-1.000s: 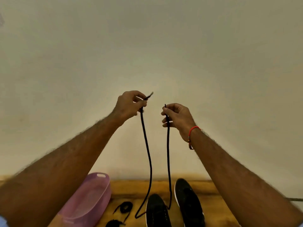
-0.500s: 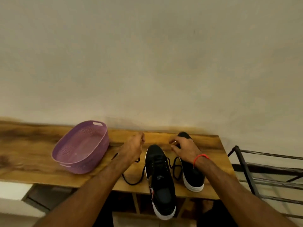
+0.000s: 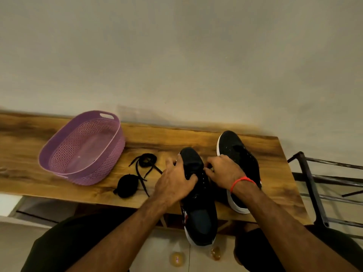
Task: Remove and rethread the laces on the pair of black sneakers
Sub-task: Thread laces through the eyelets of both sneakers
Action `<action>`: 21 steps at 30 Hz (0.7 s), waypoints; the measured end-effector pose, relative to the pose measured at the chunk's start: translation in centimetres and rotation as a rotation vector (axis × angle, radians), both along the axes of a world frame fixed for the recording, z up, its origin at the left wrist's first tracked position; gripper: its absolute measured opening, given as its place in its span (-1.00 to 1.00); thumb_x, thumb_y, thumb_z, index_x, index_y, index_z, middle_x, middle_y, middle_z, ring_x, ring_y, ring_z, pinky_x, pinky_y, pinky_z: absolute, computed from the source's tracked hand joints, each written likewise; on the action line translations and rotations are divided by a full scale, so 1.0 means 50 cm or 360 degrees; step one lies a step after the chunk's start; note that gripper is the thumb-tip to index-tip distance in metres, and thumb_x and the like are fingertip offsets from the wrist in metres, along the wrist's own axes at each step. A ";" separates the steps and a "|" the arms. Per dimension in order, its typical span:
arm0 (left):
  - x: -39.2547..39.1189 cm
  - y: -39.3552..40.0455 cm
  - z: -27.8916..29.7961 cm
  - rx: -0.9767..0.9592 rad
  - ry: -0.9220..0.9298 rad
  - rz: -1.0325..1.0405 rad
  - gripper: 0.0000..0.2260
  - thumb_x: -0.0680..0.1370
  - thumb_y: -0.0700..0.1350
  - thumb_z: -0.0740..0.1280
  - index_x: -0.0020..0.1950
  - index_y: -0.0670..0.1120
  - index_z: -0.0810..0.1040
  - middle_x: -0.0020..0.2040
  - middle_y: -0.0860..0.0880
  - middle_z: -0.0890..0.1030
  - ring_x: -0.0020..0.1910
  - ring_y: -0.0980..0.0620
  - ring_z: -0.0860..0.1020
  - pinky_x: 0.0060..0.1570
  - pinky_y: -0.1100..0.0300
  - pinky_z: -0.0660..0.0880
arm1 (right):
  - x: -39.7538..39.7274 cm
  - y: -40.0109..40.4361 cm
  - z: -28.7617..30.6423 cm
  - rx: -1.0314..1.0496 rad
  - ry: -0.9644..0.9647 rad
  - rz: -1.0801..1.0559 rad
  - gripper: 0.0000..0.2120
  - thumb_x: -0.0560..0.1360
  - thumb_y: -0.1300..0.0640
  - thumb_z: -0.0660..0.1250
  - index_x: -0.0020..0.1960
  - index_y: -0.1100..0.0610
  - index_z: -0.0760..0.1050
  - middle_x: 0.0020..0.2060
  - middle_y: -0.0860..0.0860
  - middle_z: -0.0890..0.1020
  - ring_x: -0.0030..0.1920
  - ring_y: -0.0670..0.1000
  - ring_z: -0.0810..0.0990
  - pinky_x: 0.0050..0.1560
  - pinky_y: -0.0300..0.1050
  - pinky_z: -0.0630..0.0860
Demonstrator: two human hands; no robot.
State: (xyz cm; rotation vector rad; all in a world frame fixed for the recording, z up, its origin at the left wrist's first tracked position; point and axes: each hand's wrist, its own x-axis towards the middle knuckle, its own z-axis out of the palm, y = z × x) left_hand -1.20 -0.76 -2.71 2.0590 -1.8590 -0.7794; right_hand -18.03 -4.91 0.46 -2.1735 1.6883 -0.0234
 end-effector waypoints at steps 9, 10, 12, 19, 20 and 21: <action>-0.004 0.011 -0.012 0.0105 -0.0020 0.0051 -0.32 0.56 0.30 0.22 0.54 -0.05 0.17 0.36 -0.07 0.22 0.13 -0.07 0.52 -0.18 0.09 0.45 | -0.039 0.006 0.058 0.0073 -0.0330 -0.0178 -0.92 0.50 0.08 0.38 -0.17 -0.01 0.54 -0.21 -0.06 0.63 -0.18 -0.09 0.59 -0.09 -0.13 0.59; -0.008 0.015 -0.011 0.0091 -0.0011 0.0044 -0.38 0.58 0.30 0.21 0.51 -0.02 0.21 0.33 -0.07 0.24 0.08 -0.06 0.53 -0.20 0.10 0.45 | -0.041 0.009 0.065 0.0063 -0.0366 -0.0190 -0.93 0.51 0.08 0.37 -0.16 0.00 0.55 -0.20 -0.06 0.63 -0.18 -0.09 0.59 -0.11 -0.15 0.58; -0.017 0.022 -0.008 0.0053 0.0015 0.0014 -0.50 0.61 0.26 0.17 0.46 0.03 0.29 0.27 -0.05 0.28 0.00 -0.03 0.53 -0.21 0.11 0.44 | -0.042 0.013 0.068 0.0078 -0.0425 -0.0216 -0.95 0.53 0.10 0.36 -0.11 0.05 0.56 -0.19 -0.03 0.64 -0.20 -0.09 0.59 -0.20 -0.24 0.53; -0.017 0.015 0.003 -0.0006 0.0107 0.0071 -0.56 0.68 0.08 0.08 0.52 -0.04 0.32 0.28 -0.08 0.37 0.03 0.00 0.49 -0.07 0.11 0.45 | -0.018 0.021 0.033 0.0276 -0.0673 -0.0418 -0.87 0.57 0.07 0.26 -0.08 0.12 0.46 -0.20 0.06 0.64 -0.20 0.05 0.63 -0.35 -0.24 0.41; -0.016 0.013 0.004 -0.0002 0.0102 0.0071 -0.54 0.68 0.07 0.07 0.55 -0.06 0.29 0.31 -0.09 0.37 0.08 -0.02 0.49 -0.04 0.10 0.44 | -0.018 0.019 0.034 0.0306 -0.0733 -0.0470 -0.86 0.58 0.05 0.25 -0.10 0.10 0.42 -0.19 0.07 0.63 -0.16 0.07 0.64 -0.32 -0.20 0.43; -0.014 0.012 0.004 -0.0004 0.0098 0.0072 -0.53 0.68 0.06 0.06 0.57 -0.07 0.26 0.33 -0.10 0.37 0.12 -0.03 0.50 -0.01 0.09 0.46 | -0.019 0.016 0.031 0.0338 -0.0794 -0.0521 -0.85 0.58 0.03 0.23 -0.11 0.07 0.40 -0.16 0.08 0.64 -0.10 0.09 0.65 -0.26 -0.13 0.46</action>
